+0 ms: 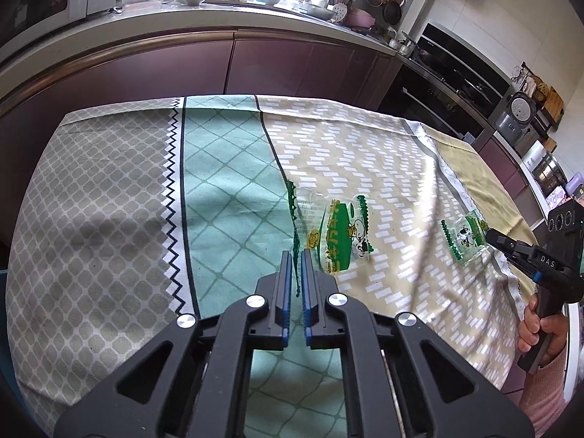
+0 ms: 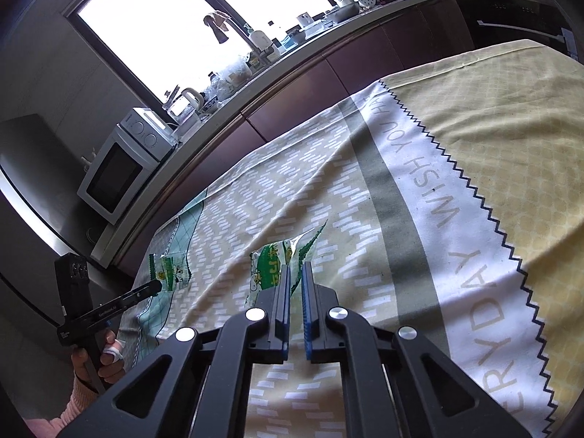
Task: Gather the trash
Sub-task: 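Close the right gripper on a green-printed packet and lift it, then grasp the other green-printed packet with the left gripper while the right gripper holds its packet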
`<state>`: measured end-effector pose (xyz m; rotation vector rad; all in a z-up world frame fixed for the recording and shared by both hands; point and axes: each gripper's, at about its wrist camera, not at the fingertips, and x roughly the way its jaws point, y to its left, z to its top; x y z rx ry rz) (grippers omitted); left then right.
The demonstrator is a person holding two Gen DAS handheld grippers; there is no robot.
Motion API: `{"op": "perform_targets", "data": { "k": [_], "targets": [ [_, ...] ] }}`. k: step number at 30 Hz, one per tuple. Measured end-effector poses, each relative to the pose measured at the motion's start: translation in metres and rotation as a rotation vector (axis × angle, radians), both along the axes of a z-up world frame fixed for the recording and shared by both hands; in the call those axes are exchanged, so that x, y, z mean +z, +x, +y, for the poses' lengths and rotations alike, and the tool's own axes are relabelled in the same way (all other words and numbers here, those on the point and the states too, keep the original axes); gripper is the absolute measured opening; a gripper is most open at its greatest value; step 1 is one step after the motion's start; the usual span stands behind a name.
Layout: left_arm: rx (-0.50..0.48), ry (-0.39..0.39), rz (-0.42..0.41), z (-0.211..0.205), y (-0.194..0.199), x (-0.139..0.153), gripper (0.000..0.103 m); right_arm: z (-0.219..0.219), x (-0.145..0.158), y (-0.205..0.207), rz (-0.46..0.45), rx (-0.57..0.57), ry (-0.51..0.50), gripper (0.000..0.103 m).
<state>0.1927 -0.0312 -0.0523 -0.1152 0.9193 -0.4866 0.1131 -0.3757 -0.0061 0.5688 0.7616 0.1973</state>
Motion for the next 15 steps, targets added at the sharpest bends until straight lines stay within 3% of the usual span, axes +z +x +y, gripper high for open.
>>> {"op": "perform_targets", "data": {
  "k": [5,9,15],
  "targets": [
    [-0.004,0.015,-0.009,-0.001,-0.001,0.001,0.009,0.004,0.005,0.000,-0.018,0.017,0.006,0.005],
    [0.003,0.021,0.001,-0.001,0.003,-0.002,0.023,0.007,0.005,0.002,-0.020,0.029,0.014,0.005],
    [0.002,-0.011,0.035,-0.001,0.010,-0.008,0.029,0.010,0.002,0.003,-0.013,0.041,0.027,0.005]
  ]
}}
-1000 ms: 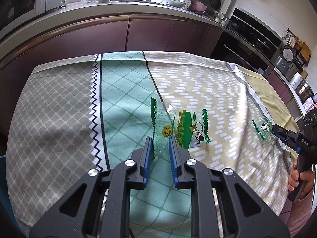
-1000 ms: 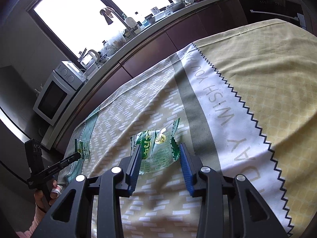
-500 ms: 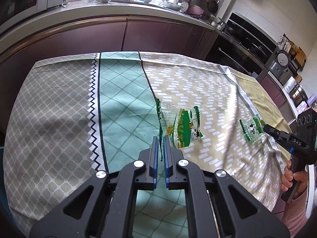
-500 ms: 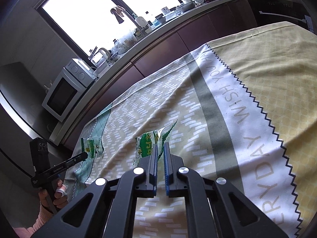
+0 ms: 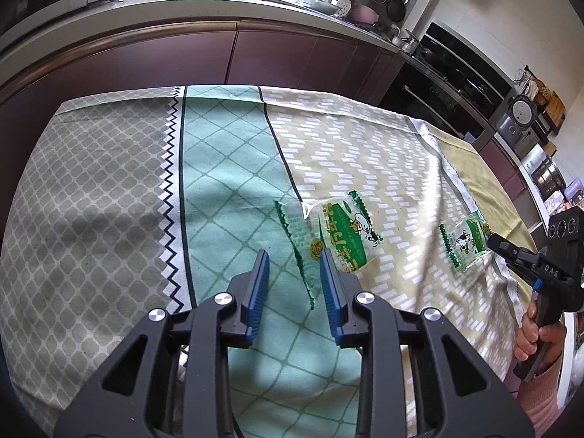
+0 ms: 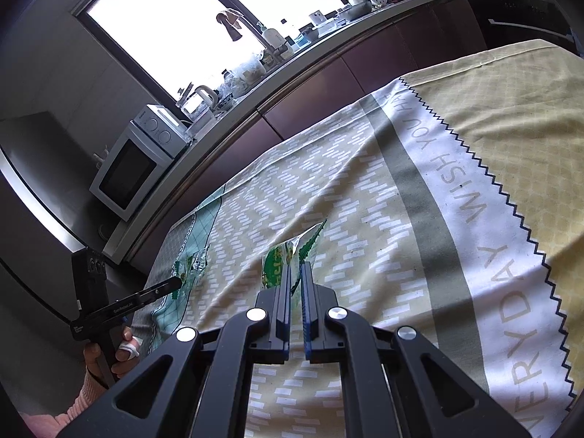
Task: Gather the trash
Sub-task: 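Grasp the other green-printed packet with the left gripper while the right gripper holds its packet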
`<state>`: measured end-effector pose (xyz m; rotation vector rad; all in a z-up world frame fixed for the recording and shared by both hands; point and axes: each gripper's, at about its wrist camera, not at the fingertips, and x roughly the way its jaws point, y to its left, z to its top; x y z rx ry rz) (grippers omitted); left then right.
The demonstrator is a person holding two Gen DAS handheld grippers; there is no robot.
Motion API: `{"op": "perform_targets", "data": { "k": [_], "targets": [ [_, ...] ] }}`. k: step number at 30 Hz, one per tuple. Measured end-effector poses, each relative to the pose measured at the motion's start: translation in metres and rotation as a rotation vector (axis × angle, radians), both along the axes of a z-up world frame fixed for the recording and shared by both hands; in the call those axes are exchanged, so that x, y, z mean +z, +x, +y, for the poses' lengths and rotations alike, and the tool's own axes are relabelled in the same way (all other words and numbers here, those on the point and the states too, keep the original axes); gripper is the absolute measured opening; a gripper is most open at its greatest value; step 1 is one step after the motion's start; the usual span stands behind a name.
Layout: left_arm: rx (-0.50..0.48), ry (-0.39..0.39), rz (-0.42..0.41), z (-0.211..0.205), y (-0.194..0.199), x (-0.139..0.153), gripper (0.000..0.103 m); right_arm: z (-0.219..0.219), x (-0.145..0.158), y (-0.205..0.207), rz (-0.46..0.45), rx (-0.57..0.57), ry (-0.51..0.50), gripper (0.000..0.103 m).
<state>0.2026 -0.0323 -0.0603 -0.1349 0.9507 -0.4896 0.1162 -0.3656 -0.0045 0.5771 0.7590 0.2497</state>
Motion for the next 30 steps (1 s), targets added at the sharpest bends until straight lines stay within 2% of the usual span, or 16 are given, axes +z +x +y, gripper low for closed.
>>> {"op": "perform_targets", "data": {
  "k": [4,5,6,8,17,30],
  "targets": [
    [-0.016,-0.002,0.005,-0.005,0.001,0.000,0.029,0.001,-0.002,0.000,0.002,0.002,0.006,0.005],
    [-0.018,-0.001,0.005,-0.007,0.002,-0.001,0.025,0.001,-0.002,-0.001,0.002,0.002,0.008,0.005],
    [-0.027,-0.004,0.010,-0.009,0.002,-0.001,0.015,0.002,-0.003,-0.001,0.003,0.002,0.009,0.005],
    [-0.030,-0.002,0.017,-0.013,0.004,-0.003,0.011,0.002,-0.003,-0.001,0.002,0.005,0.012,0.005],
    [-0.017,-0.013,-0.015,-0.012,-0.004,0.005,0.006,0.006,-0.002,-0.001,-0.005,0.018,0.015,0.005],
    [0.016,-0.039,-0.087,0.021,-0.042,0.031,0.006,0.022,0.013,-0.003,-0.054,0.069,0.038,0.004]
  ]
}}
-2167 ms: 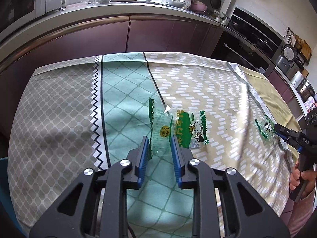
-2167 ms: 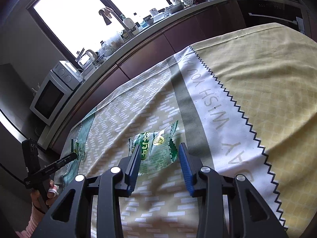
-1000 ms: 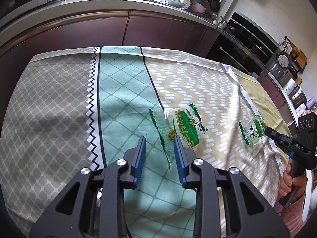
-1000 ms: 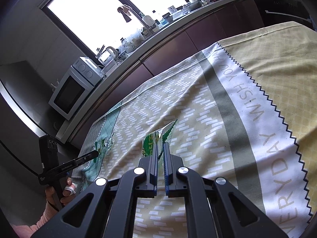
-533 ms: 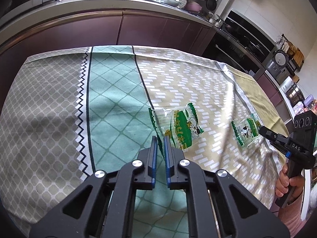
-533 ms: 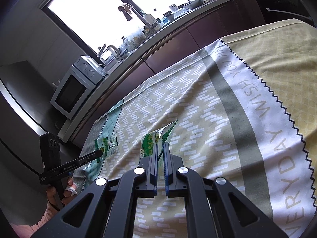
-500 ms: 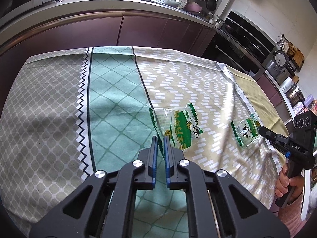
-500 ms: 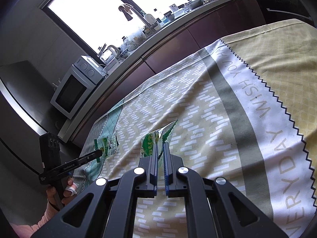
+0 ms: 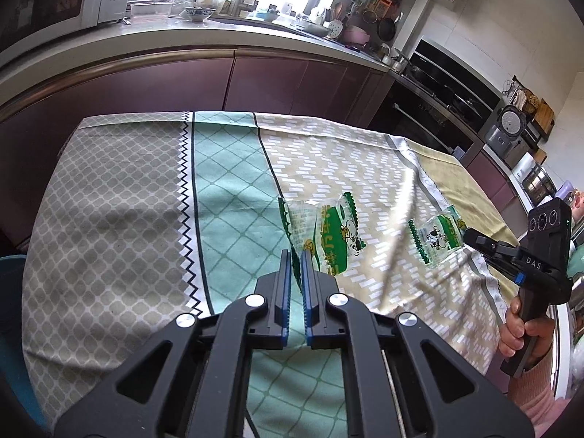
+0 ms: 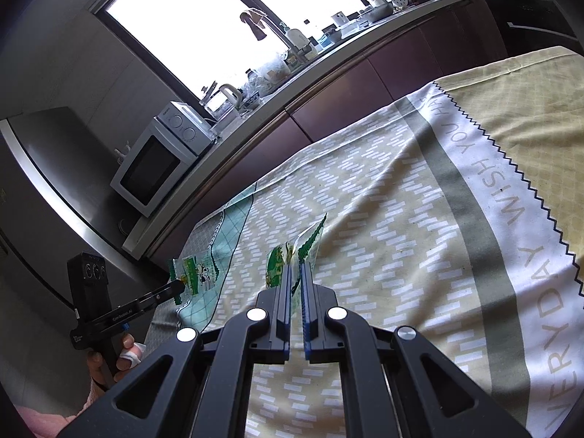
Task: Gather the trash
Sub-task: 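Grasp the other green-printed packet with the left gripper while the right gripper holds its packet, then carry both packets to the teal bin and open both grippers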
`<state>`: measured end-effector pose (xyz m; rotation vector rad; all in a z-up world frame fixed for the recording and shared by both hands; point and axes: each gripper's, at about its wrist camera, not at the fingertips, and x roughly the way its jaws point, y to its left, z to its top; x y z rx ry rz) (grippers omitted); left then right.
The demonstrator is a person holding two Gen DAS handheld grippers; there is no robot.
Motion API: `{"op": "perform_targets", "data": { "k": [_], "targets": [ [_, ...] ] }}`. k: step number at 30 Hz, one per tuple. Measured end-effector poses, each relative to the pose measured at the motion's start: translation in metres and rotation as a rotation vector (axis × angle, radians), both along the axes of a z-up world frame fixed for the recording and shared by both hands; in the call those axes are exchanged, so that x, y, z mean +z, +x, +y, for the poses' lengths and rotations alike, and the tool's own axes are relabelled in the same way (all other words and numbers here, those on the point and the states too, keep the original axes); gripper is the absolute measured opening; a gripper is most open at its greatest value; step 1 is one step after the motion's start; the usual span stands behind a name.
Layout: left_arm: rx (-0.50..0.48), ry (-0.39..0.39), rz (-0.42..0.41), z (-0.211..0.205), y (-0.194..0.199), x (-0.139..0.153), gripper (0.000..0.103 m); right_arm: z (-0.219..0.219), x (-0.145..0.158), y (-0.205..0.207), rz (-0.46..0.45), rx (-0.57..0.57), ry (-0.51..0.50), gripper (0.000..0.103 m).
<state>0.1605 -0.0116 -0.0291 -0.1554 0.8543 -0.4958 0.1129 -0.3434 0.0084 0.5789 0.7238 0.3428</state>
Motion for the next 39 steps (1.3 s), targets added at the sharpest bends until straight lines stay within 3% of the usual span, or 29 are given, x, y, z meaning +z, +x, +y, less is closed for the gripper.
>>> {"op": "perform_targets", "data": {
  "k": [14,39],
  "targets": [
    [0.077,-0.011,-0.052,0.054,-0.046,0.017,0.006,0.053,0.022,-0.003,-0.060,0.136,0.027,0.004],
    [0.249,-0.013,-0.094,0.158,-0.108,0.038,0.006,0.181,0.025,0.007,-0.046,0.417,0.041,0.004]
  ]
}}
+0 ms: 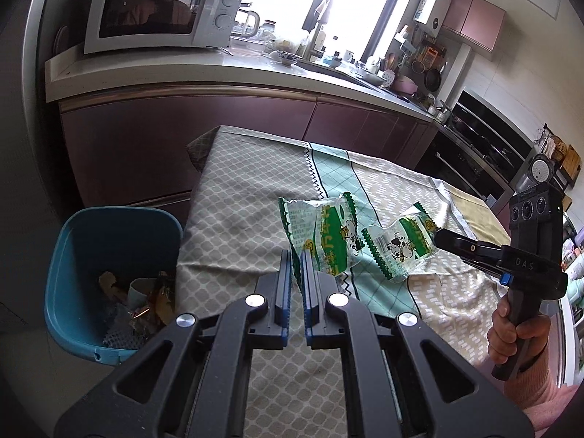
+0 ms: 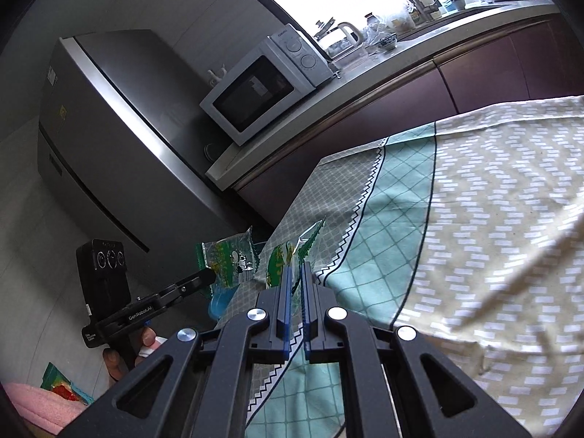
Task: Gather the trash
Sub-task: 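Carry both packets to the teal bin and open both grippers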
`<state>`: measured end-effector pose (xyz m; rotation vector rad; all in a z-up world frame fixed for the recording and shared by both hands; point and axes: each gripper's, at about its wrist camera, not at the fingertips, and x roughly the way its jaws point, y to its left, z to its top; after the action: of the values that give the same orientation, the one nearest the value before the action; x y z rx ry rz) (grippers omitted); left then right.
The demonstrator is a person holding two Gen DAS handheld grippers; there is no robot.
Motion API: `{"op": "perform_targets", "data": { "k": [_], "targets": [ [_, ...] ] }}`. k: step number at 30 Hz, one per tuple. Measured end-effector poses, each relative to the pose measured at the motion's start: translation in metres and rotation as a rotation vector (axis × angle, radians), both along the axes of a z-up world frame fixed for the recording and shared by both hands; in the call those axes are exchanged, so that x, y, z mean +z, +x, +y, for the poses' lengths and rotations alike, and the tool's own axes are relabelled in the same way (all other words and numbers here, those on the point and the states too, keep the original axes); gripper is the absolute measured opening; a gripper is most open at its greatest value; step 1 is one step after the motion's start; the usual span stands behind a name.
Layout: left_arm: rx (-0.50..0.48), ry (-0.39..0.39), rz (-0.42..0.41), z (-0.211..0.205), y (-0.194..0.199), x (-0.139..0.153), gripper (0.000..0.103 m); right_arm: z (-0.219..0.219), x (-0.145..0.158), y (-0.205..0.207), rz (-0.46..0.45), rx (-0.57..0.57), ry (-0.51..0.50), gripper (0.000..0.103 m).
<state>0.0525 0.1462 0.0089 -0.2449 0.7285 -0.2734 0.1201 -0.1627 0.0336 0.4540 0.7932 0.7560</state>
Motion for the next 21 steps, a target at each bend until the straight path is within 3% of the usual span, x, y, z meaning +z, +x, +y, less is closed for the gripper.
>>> {"op": "perform_targets", "data": {
  "k": [21],
  "targets": [
    [0.125,-0.005,-0.009,0.061,-0.023,0.003,0.006,0.084,0.001,0.024,0.010,0.160,-0.028,0.004]
  ]
}}
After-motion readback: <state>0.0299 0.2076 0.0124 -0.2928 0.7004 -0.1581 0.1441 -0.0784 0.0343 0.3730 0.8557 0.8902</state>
